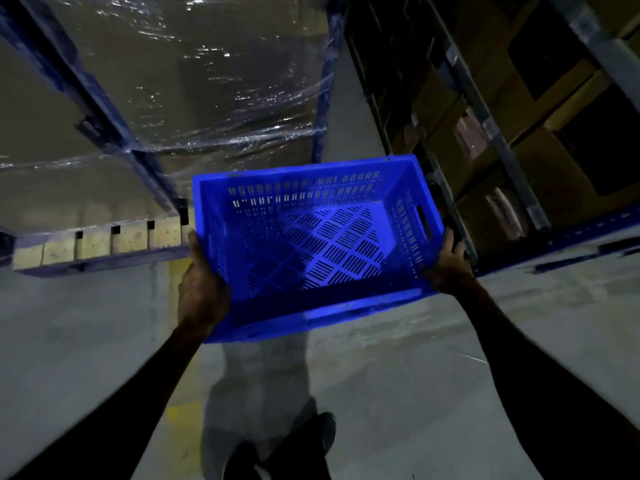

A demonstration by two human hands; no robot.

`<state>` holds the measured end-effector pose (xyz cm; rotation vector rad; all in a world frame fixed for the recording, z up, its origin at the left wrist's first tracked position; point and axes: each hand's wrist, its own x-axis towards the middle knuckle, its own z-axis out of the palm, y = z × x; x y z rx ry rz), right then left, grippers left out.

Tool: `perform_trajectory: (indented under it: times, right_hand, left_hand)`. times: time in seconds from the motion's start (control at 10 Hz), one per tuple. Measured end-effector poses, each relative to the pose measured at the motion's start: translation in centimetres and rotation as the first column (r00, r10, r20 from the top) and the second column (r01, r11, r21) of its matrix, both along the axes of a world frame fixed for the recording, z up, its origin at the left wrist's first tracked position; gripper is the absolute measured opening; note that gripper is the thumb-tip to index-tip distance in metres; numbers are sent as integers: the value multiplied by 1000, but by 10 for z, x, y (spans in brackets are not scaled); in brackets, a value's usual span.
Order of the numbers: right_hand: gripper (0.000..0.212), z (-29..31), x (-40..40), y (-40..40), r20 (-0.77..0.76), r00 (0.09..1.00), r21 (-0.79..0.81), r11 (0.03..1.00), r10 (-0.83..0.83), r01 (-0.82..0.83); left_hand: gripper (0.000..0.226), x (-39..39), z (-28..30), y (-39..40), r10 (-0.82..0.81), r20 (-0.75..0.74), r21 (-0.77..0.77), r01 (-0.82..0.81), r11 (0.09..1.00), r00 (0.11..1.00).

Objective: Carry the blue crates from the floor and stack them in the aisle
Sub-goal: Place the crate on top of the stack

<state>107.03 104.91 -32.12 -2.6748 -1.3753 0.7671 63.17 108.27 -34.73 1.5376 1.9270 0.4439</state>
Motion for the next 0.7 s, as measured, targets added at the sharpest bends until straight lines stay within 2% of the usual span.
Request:
perform_trajectory:
  times: [0.3,0.4,0.5,0.6,0.7]
  right_hand:
    - [109,6,2,0,-55,995,-70,994,-84,80]
    - [106,10,-1,-4,-55,994,-16,995,-97,97]
    - [100,18,-3,-12,-129,985,33,993,-111,116]
    - [92,25,-9,-27,-65,994,92,991,-91,97]
    - [85,37,-33,-56,-22,998,185,981,-61,64]
  left_hand:
    - [101,4,13,-4,82,17,-48,-81,996,997]
    - [97,5,22,-2,56,77,-26,-54,998,995]
    - [98,-3,30,-4,-47,127,8,46,999,991]
    - [94,-14,42,-17,-76,77,-14,77,997,994]
    - [87,-17,57,-45,-168,77,75,162,984,983]
